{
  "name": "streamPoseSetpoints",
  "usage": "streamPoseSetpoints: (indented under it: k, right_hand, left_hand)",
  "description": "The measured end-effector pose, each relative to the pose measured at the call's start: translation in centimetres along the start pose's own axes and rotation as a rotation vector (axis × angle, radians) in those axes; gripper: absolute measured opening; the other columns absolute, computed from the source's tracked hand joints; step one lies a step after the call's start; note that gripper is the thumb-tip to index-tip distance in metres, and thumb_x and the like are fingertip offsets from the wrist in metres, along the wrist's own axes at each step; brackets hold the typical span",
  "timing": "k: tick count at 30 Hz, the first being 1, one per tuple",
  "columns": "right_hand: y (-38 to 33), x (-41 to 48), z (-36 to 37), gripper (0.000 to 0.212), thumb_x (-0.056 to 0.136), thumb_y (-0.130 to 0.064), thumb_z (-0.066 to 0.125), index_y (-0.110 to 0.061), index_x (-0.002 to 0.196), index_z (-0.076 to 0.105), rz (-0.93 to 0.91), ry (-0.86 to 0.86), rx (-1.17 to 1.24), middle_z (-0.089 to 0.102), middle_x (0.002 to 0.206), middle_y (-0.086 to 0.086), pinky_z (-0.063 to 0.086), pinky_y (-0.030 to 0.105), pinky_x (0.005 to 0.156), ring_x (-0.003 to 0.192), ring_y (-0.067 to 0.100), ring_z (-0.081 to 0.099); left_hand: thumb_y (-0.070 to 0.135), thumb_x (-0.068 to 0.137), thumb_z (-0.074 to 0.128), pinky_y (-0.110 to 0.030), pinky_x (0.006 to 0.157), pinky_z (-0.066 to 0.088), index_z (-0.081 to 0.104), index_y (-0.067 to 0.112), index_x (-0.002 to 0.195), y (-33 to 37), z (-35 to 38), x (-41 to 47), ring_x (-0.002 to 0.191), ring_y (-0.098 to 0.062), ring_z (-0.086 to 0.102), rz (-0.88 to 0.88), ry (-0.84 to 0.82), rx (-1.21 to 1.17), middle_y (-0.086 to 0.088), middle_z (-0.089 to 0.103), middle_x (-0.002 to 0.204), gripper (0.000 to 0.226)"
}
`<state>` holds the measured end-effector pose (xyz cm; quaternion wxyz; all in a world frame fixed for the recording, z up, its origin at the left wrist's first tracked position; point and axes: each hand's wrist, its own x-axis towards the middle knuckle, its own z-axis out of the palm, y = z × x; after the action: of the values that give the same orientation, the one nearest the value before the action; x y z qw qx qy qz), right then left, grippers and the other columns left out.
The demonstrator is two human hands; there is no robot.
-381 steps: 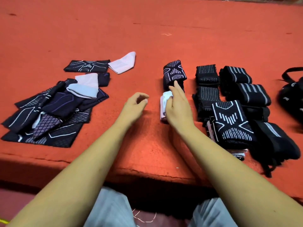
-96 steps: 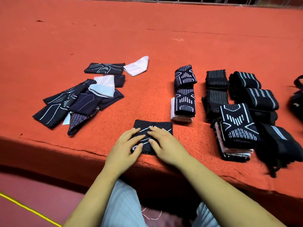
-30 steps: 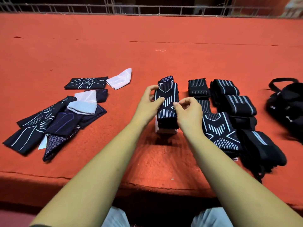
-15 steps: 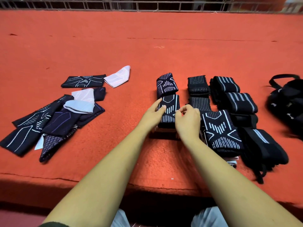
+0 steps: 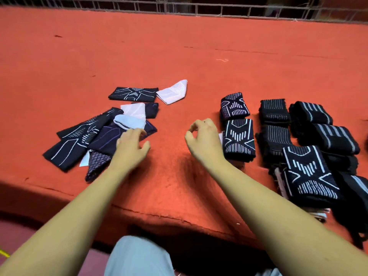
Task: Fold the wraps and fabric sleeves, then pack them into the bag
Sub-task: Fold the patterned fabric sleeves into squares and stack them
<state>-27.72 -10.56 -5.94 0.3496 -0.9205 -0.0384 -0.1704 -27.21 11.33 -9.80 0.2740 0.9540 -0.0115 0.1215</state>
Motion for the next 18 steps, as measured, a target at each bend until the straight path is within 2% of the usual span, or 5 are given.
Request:
streamPoseSetpoints:
  k: [4, 6, 8, 13, 18]
  right_hand:
    - [-0.9, 0.9, 4.8, 0.016, 0.081, -0.020, 0.064, -0.010, 0.095, 0.065, 0.016, -0.192, -0.026, 0.056, 0.101, 0.015, 0.043, 0.037, 0.092, 0.104, 0.034, 0.054]
    - [-1.3, 1.5, 6.9, 0.022, 0.081, -0.022, 0.067, -0.012, 0.099, 0.064, 0.002, -0.264, -0.049, 0.056, 0.105, 0.015, 0.043, 0.037, 0.094, 0.108, 0.034, 0.053]
    - [-2.0, 2.2, 8.7, 0.030, 0.080, -0.025, 0.070, -0.012, 0.106, 0.062, -0.018, -0.318, -0.069, 0.056, 0.110, 0.015, 0.044, 0.037, 0.095, 0.110, 0.034, 0.053]
    - [-3.7, 4.9, 12.6, 0.038, 0.080, -0.027, 0.068, -0.010, 0.113, 0.059, -0.080, -0.331, -0.045, 0.053, 0.113, 0.015, 0.044, 0.042, 0.094, 0.108, 0.035, 0.054]
    - [-5.0, 7.2, 16.1, 0.054, 0.082, -0.033, 0.068, -0.017, 0.131, 0.053, -0.160, -0.342, -0.108, 0.050, 0.127, 0.010, 0.043, 0.042, 0.100, 0.115, 0.035, 0.048]
  left_hand:
    - [0.031, 0.082, 0.063, -0.055, 0.104, 0.033, 0.057, 0.007, 0.125, -6.1, -1.0, -0.9, 0.127, -0.040, 0.043, -0.053, 0.180, 0.308, -0.019, 0.049, 0.131, 0.050]
    - [0.036, 0.084, 0.070, -0.055, 0.113, 0.021, 0.049, 0.011, 0.139, -7.8, -0.7, -0.9, 0.141, -0.041, 0.029, -0.144, 0.163, 0.356, -0.025, 0.037, 0.147, 0.064]
    - [0.041, 0.088, 0.067, -0.055, 0.117, 0.015, 0.041, 0.016, 0.147, -8.7, -0.1, -0.9, 0.146, -0.040, 0.022, -0.192, 0.113, 0.377, -0.027, 0.030, 0.154, 0.070]
    - [0.043, 0.097, 0.050, -0.053, 0.117, 0.019, 0.037, 0.015, 0.150, -9.8, 1.0, -0.5, 0.144, -0.036, 0.030, -0.118, 0.132, 0.436, -0.024, 0.036, 0.153, 0.061]
    - [0.047, 0.091, 0.039, -0.053, 0.114, 0.024, 0.042, 0.014, 0.147, -10.4, 1.3, -0.4, 0.139, -0.034, 0.039, -0.074, 0.154, 0.454, -0.022, 0.041, 0.150, 0.065]
